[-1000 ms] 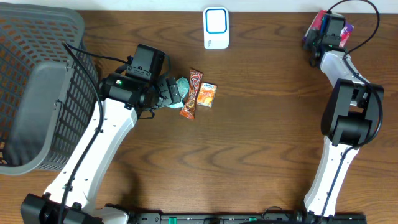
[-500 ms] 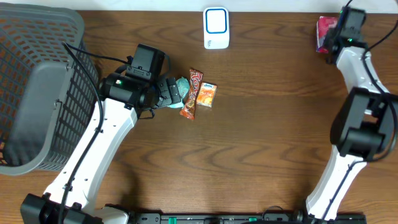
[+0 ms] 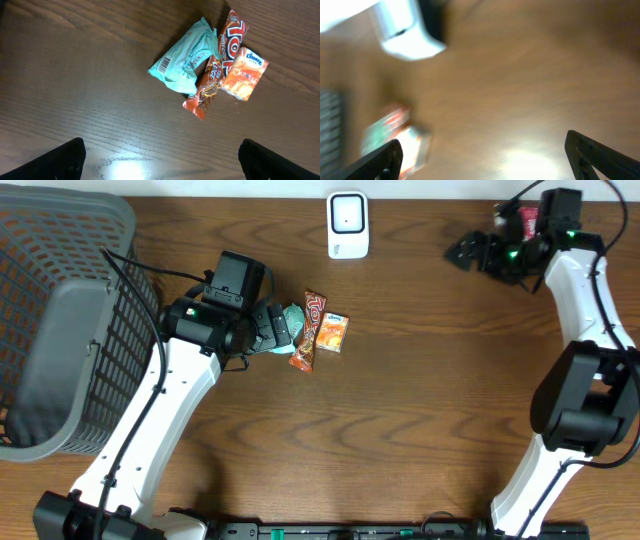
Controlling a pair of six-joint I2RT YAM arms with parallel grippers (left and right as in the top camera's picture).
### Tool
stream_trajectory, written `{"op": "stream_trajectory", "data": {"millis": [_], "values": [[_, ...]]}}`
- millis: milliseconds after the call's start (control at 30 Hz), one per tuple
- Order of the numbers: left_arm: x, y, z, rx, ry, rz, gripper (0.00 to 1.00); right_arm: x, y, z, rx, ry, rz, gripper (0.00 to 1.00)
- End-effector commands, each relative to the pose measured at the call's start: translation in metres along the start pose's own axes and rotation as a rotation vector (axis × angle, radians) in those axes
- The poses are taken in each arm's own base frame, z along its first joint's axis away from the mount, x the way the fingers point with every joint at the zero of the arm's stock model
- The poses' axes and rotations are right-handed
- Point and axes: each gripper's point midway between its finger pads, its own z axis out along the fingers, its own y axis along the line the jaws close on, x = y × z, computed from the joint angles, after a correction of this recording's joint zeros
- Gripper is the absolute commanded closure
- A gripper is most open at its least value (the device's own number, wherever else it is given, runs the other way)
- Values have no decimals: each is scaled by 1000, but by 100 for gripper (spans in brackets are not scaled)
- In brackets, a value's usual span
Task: Scan the item barcode
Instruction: 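Reach the right gripper to the small orange box and grasp it, then lift the orange box and hold it over the white scanner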
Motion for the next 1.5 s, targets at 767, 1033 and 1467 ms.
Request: {"op": "stream_trajectory", "data": {"millis": [767,1033,1467], "values": [[0,3,2,-15,3,-15,2,168,98,149,157,317,265,26],[0,3,2,-15,3,-15,3,196,98,174,87,305,279,32],[0,3,2,-14,3,-15,2,186,95,174,43,276,244,99]]}}
